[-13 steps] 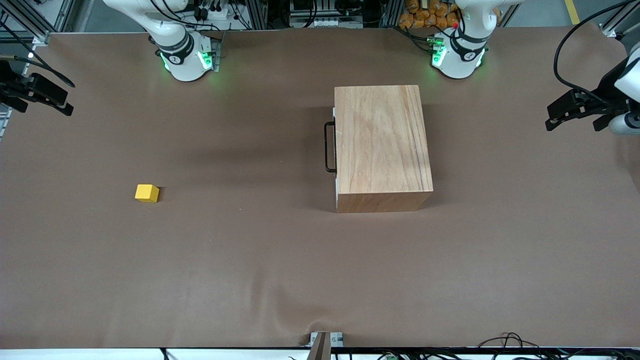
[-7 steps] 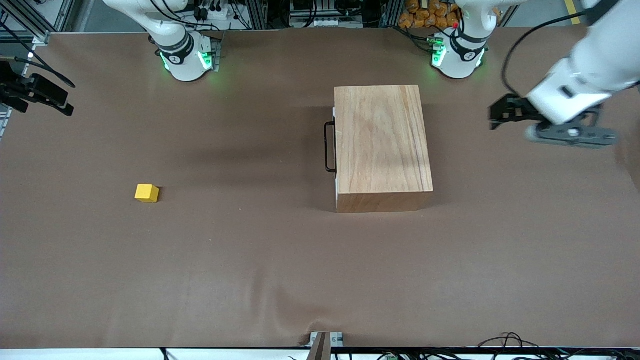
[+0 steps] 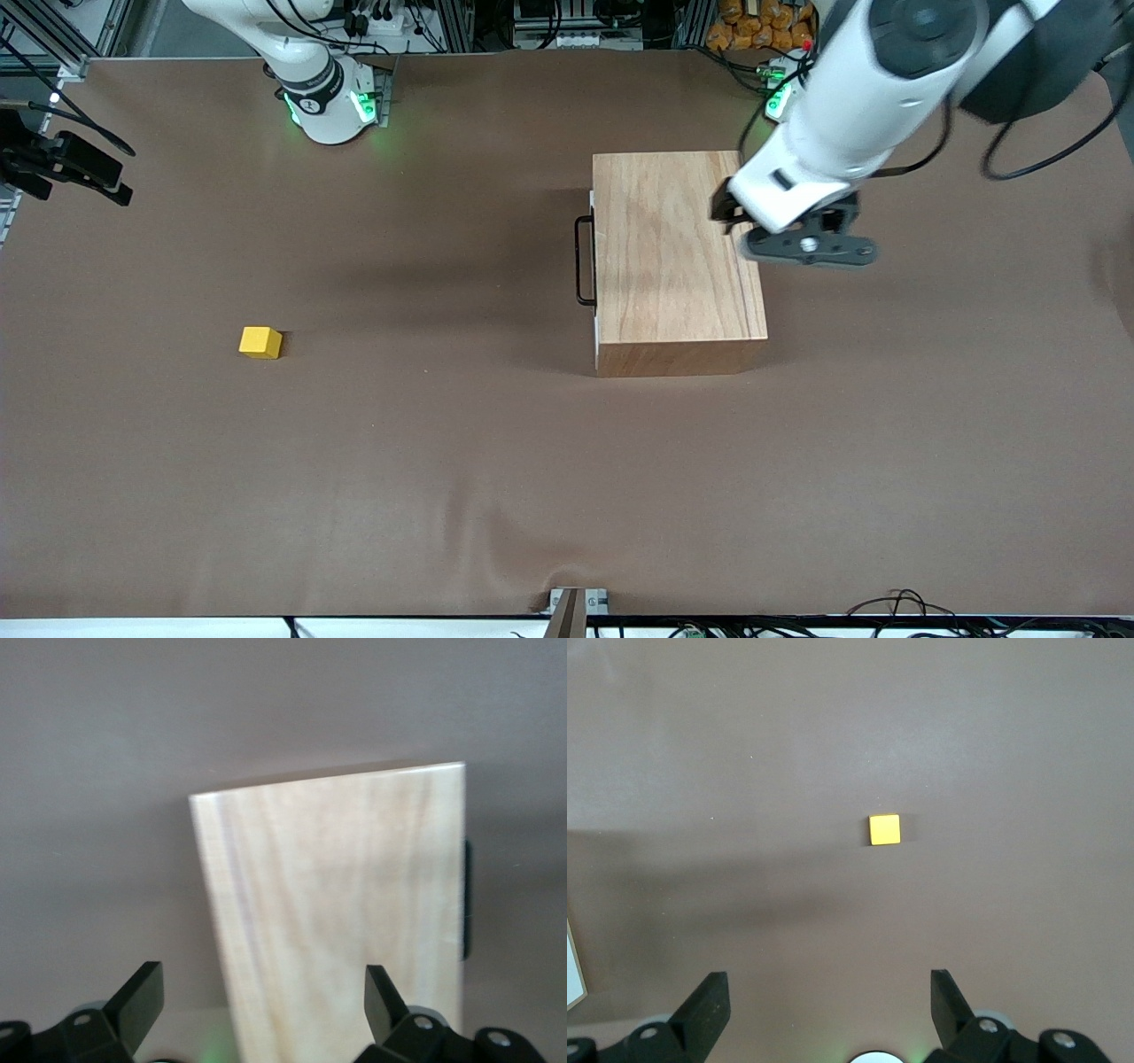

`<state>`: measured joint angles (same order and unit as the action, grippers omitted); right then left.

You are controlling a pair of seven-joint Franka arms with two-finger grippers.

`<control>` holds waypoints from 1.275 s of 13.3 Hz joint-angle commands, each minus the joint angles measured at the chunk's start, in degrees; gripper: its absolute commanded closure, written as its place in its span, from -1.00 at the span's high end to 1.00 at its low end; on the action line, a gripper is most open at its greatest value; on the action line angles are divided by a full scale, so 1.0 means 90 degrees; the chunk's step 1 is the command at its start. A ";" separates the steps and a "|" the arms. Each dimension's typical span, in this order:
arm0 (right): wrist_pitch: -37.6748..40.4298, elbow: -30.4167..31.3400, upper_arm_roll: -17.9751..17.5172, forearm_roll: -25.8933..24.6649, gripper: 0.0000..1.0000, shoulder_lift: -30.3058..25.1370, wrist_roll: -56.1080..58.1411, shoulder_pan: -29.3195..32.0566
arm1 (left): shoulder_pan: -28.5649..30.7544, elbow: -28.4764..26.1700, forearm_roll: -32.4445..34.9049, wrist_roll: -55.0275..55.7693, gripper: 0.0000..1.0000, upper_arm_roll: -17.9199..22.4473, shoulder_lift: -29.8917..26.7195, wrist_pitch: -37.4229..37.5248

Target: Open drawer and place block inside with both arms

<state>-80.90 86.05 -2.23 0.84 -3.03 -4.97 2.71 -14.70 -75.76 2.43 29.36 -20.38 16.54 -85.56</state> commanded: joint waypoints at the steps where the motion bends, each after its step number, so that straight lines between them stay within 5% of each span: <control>1: 0.0024 0.0049 -0.0016 -0.0005 1.00 -0.0064 0.0044 0.0011 | -0.0747 0.0926 0.0140 0.0819 1.00 0.0135 0.0856 0.0171; 4: 0.0073 0.0049 -0.0016 -0.0005 1.00 -0.0064 0.0044 0.0030 | -0.1478 0.1082 0.0150 0.1597 1.00 0.0368 0.1218 0.0024; 10: 0.0073 0.0049 -0.0016 -0.0005 1.00 -0.0064 0.0044 0.0021 | -0.4067 0.1698 0.0130 0.2665 1.00 0.2477 0.2233 0.0015; 17: 0.0073 0.0049 -0.0016 -0.0005 1.00 -0.0064 0.0044 0.0030 | -0.4743 0.1699 0.0130 0.3700 1.00 0.2586 0.2684 -0.0404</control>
<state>-80.45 86.13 -2.21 0.84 -3.03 -4.97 2.71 -55.81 -62.71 2.60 60.22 1.83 39.14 -88.46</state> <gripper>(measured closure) 0.000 0.000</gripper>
